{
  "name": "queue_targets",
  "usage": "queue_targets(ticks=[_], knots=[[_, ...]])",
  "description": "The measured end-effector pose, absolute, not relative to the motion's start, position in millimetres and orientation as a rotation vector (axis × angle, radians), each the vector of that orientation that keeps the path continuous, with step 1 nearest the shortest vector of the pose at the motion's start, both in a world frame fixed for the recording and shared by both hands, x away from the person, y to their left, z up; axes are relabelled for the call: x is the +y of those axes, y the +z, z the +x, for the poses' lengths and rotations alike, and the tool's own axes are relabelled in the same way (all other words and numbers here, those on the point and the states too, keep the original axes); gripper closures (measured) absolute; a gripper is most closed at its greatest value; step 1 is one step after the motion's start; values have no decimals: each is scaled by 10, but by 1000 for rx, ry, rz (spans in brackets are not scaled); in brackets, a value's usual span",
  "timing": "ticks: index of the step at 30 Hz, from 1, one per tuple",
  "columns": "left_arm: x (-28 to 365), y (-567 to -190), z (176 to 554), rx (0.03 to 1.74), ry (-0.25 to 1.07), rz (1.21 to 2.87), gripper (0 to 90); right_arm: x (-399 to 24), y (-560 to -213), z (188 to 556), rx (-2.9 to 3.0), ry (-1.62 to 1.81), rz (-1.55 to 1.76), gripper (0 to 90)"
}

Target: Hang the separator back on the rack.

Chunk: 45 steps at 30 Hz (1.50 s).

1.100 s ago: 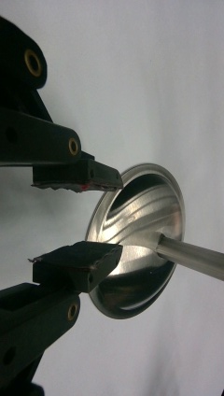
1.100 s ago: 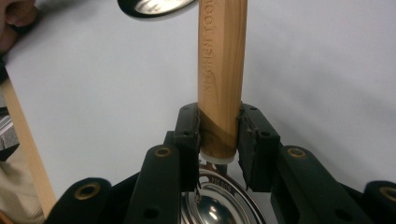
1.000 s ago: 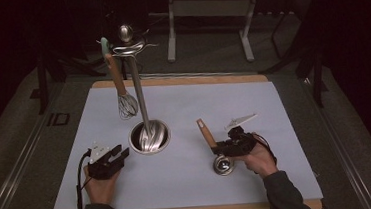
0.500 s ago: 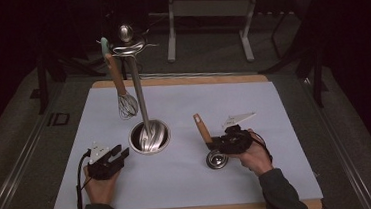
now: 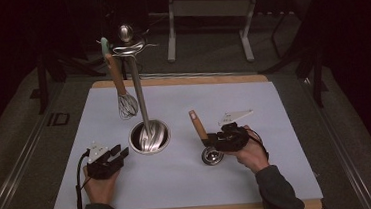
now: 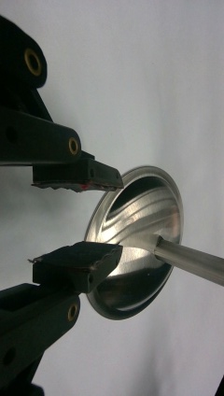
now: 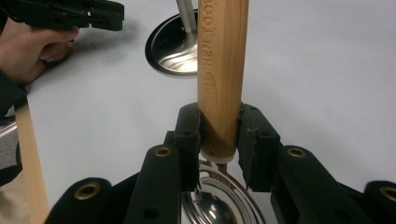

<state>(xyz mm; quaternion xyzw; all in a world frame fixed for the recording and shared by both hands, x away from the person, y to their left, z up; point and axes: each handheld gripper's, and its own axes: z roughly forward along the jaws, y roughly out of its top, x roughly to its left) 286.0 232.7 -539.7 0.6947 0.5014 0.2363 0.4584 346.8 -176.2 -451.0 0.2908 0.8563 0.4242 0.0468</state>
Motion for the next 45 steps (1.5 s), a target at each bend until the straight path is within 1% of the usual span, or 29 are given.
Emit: queue_targets(ticks=[24,33,45], knots=[[2334,-5394,2835,1250,615,1683,628,-1635,-4339,3473,2561,1365,812,707],[2332,-5392,2828,1251,624,1679,600,-1586,-4295,3493,2564,1365,791,707],[2334,-5393,2822,1252,629,1669,599,-1510,-4290,3538,2559,1336,730,707]])
